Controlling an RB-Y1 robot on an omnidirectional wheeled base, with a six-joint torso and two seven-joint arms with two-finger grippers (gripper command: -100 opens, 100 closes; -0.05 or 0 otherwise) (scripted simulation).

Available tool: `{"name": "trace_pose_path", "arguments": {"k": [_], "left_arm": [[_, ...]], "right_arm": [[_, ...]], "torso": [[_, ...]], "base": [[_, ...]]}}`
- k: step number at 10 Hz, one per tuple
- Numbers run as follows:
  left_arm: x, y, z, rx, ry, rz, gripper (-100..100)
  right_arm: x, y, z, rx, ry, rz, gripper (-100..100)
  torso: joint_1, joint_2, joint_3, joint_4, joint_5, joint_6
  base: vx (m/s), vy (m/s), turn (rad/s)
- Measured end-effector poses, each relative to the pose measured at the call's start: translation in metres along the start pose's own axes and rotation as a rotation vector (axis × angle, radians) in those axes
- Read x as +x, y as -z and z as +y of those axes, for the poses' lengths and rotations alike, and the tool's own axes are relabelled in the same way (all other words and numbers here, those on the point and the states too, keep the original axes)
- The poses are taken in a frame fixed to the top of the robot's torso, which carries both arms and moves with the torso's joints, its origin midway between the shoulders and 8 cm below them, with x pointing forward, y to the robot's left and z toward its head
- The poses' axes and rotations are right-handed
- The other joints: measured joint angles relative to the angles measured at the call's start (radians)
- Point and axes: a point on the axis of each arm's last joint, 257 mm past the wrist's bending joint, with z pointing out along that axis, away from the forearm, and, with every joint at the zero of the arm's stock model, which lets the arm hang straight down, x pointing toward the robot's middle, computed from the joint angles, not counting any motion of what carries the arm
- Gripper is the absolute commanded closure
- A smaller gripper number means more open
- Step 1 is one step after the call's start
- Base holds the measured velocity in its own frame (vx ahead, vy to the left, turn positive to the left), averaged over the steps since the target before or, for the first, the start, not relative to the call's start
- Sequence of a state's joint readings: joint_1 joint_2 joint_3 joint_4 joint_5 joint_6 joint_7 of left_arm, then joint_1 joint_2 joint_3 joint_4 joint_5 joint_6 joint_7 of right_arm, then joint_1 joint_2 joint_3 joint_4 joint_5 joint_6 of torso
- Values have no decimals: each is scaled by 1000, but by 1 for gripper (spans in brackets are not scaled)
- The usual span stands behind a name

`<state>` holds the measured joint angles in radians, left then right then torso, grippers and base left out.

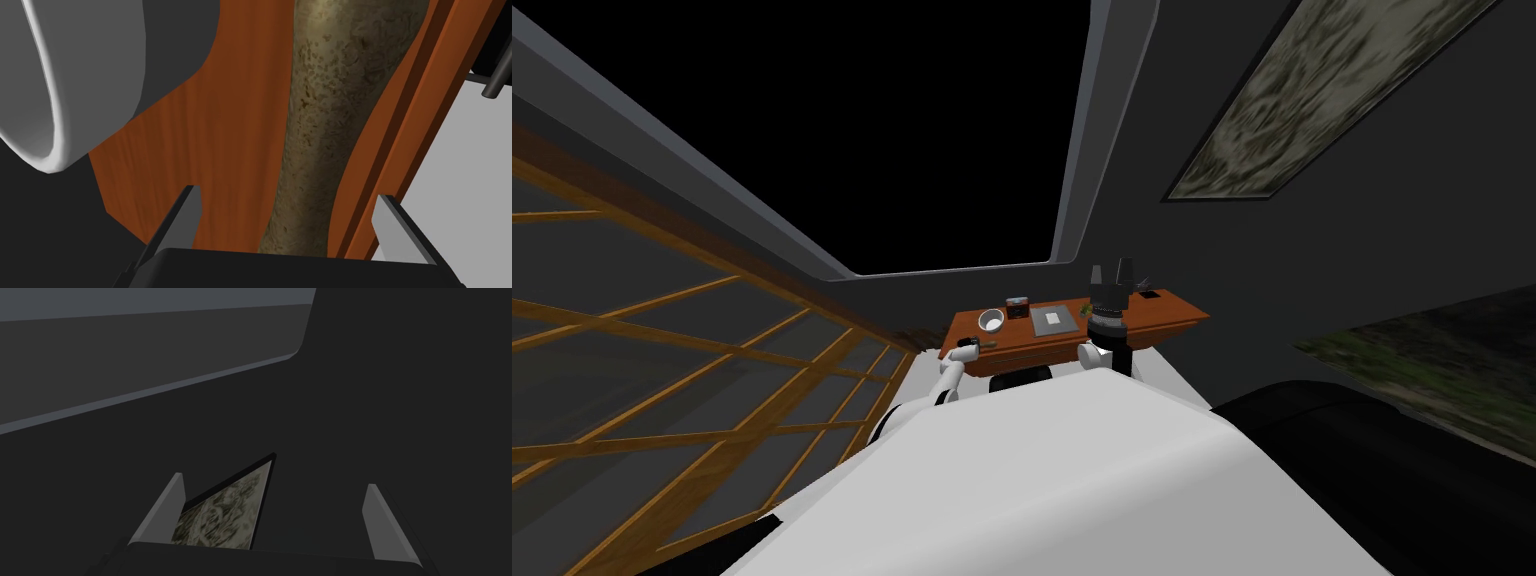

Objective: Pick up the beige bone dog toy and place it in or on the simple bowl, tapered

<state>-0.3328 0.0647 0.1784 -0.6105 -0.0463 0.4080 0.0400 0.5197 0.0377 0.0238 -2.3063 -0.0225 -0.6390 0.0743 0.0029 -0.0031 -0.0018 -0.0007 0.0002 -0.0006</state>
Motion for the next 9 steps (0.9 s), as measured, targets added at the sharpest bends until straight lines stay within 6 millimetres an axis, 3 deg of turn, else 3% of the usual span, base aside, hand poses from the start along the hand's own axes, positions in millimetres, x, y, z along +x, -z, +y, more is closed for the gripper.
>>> {"name": "trace_pose_path", "arguments": {"k": [1,5,6,7,9], "left_arm": [[0,0,0,2,1,0,100],[0,0,0,2,0,0,100],[0,0,0,2,1,0,0],[0,0,0,2,1,0,100],[-3,2,-8,4,0,0,100]], "right_arm": [[0,0,0,0,0,0,0],[0,0,0,0,0,0,0],[0,0,0,0,0,0,0],[0,0,0,0,0,0,0],[0,0,0,0,0,0,0]], "torso": [[-1,1,1,0,0,0],[-2,3,2,1,-1,0],[-3,3,2,1,-1,0],[-3,4,2,1,-1,0],[-5,7,4,1,-1,0]], "base": [[0,0,0],[0,0,0],[0,0,0],[-29,-20,17],[-53,-38,25]]}}
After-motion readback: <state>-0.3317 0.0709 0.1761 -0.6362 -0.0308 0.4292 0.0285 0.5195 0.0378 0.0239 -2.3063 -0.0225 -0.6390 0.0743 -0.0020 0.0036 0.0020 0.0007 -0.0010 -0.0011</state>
